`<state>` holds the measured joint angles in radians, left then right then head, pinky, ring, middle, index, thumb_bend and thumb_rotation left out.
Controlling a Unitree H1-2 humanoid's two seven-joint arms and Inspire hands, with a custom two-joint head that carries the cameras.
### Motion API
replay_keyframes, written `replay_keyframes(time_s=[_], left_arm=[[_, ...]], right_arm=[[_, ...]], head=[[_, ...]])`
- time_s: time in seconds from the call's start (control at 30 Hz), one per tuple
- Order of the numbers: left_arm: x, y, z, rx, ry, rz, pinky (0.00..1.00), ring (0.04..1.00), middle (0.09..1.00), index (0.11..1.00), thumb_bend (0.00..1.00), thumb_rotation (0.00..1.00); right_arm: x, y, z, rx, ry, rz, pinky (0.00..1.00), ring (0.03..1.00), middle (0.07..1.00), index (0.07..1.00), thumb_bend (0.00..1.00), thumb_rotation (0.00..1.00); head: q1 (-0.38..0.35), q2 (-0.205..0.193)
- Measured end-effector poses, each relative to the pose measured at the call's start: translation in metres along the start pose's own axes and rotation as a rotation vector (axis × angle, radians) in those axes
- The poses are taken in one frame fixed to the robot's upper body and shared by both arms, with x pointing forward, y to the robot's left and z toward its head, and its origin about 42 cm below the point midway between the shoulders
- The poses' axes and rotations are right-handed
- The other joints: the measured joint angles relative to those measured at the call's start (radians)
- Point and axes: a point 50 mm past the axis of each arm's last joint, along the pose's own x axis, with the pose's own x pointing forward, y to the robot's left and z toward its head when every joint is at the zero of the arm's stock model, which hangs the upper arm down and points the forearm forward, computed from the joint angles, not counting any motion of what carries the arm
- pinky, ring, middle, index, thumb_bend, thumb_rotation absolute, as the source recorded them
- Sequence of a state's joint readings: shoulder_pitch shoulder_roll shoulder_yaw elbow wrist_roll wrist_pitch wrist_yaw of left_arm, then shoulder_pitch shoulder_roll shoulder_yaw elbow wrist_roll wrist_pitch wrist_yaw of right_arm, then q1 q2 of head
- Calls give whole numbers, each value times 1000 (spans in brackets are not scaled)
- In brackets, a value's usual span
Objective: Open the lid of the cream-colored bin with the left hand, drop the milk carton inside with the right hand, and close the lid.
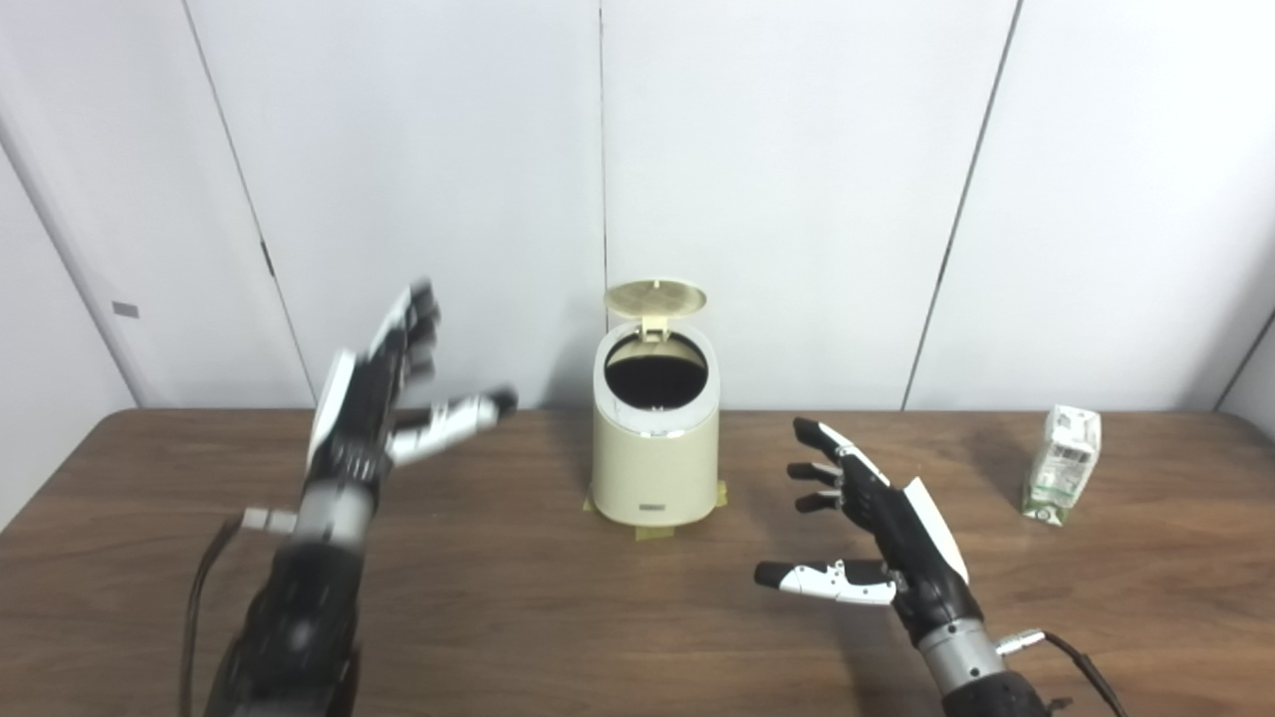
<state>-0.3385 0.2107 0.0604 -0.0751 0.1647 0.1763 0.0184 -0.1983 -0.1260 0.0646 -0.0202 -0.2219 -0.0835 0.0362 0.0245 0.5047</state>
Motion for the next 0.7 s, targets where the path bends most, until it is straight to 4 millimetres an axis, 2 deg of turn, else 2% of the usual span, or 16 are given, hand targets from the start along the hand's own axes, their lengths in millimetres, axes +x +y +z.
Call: replay_keyframes(time_s=[0.1, 0.2, 0.27, 0.37, 0.5, 0.57, 0.63, 0.7], left_arm=[[-22, 10, -13, -8, 9, 4, 735, 801, 853, 899, 929, 244], [-39, 14, -17, -18, -11, 10, 705, 777, 832, 879, 919, 234], [-51, 10, -23, -35, -17, 7, 654, 779, 837, 880, 893, 215], [-68, 3, -32, -67, -19, -8, 638, 784, 844, 891, 865, 198], [-78, 1, -46, -75, -40, -25, 619, 774, 844, 912, 851, 194], [-82, 1, -52, -70, -56, -27, 615, 775, 846, 918, 832, 189], [-87, 1, -59, -65, -66, -31, 622, 779, 851, 921, 821, 180], [-90, 1, -69, -58, -52, -35, 626, 788, 855, 924, 804, 142]], right_arm=[[0, 0, 0, 11, -3, -1, 655, 787, 902, 884, 768, 196], [1, 0, -1, 21, 0, -1, 657, 789, 908, 883, 777, 179], [1, 1, -3, 23, 7, 0, 655, 784, 908, 883, 777, 172], [0, 2, -7, 21, 19, 3, 650, 774, 905, 882, 785, 167], [1, -2, -7, 12, 18, -4, 628, 750, 897, 879, 783, 115], [1, -11, -8, -2, 17, -15, 655, 769, 902, 883, 799, 129], [5, -30, -13, -47, 4, -24, 651, 770, 897, 879, 819, 186], [8, -52, -21, -96, -1, -35, 669, 782, 900, 889, 826, 212]], head=[[-5, 0], [-11, -2], [-12, -6], [-17, -8], [-75, -20], [-139, -37], [-147, -40], [-216, -58]])
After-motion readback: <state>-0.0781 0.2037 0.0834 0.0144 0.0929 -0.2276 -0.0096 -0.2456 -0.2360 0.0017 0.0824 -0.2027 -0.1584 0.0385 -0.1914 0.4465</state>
